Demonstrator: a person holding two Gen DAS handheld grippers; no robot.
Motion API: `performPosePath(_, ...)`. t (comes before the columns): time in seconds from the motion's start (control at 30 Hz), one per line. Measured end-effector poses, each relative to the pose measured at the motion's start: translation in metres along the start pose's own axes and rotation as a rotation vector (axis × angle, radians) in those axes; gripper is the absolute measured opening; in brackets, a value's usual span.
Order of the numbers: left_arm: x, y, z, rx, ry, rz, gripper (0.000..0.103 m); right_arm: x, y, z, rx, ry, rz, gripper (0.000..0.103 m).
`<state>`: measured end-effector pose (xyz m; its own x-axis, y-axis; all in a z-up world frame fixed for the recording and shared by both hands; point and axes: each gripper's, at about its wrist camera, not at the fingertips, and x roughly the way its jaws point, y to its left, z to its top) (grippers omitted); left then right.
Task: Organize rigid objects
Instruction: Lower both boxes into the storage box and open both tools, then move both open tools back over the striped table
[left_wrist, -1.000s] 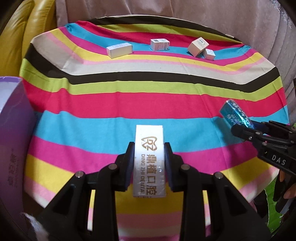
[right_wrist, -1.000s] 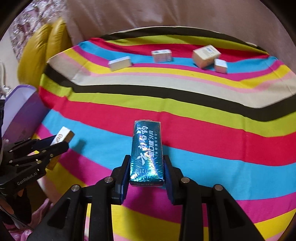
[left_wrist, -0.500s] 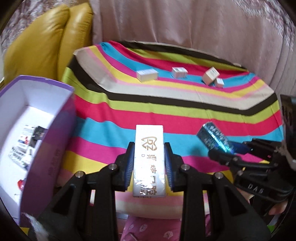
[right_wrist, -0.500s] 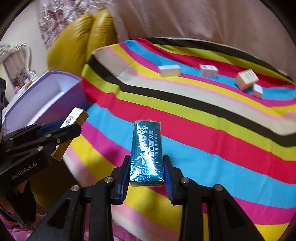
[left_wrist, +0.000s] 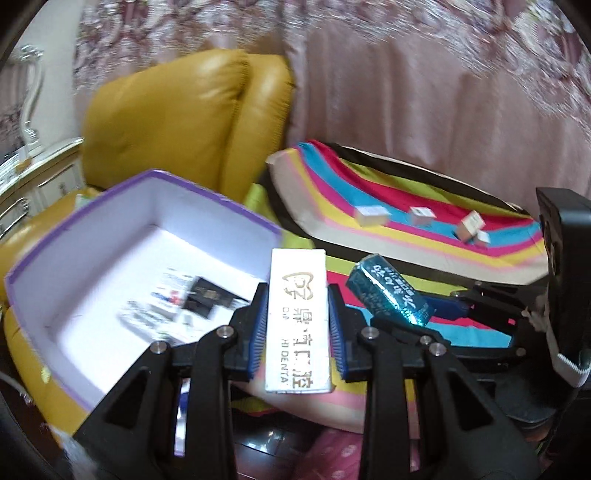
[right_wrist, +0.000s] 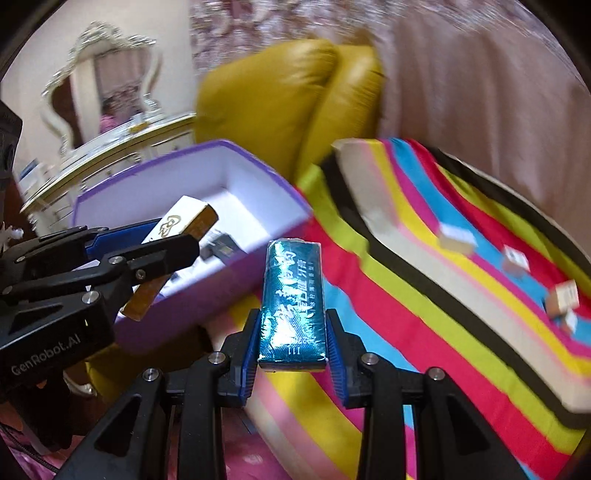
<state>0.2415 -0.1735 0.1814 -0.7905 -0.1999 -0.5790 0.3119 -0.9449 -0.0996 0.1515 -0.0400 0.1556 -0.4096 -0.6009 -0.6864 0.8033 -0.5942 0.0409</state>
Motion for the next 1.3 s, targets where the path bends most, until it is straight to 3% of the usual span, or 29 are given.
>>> performPosePath(0.3, -0.012, 0.075, 0.012, -0.071, -0.014, 0.193, 0.035, 0.04, 0.07, 0.052, -0.146, -0.006, 0.104, 0.034)
performPosePath(0.63, -0.007, 0.138, 0.014, -0.15, 0.024, 0.355, 0.035, 0.082, 0.12, 0.082, -0.178, -0.001, 0.206, 0.035)
performPosePath(0.7, -0.005, 0.145, 0.013, -0.157, 0.039, 0.395, 0.041, 0.089, 0.119, 0.085, -0.135, -0.006, 0.243, 0.039)
performPosePath(0.77, -0.003, 0.15, 0.013, -0.167, 0.05, 0.435, 0.068, 0.094, 0.113, 0.085, -0.088, 0.003, 0.265, 0.04)
performPosePath(0.8, -0.003, 0.153, 0.013, -0.177, 0.051, 0.453, 0.074, 0.096, 0.108, 0.084, -0.065, 0.006, 0.269, 0.043)
performPosePath(0.87, -0.004, 0.157, 0.012, -0.203, 0.041, 0.435, 0.087, 0.097, 0.094, 0.081, -0.011, 0.0, 0.299, 0.05)
performPosePath(0.93, -0.002, 0.154, 0.013, -0.215, 0.043, 0.417, 0.088, 0.093, 0.077, 0.078, 0.047, -0.021, 0.314, 0.057)
performPosePath(1.07, 0.005, 0.13, 0.019, -0.174, 0.045, 0.372, 0.088, 0.08, 0.04, 0.063, 0.134, -0.055, 0.305, 0.06)
performPosePath(1.3, 0.019, 0.06, 0.039, -0.072, 0.01, 0.239, 0.09, 0.076, -0.063, 0.013, 0.338, -0.038, 0.189, 0.06)
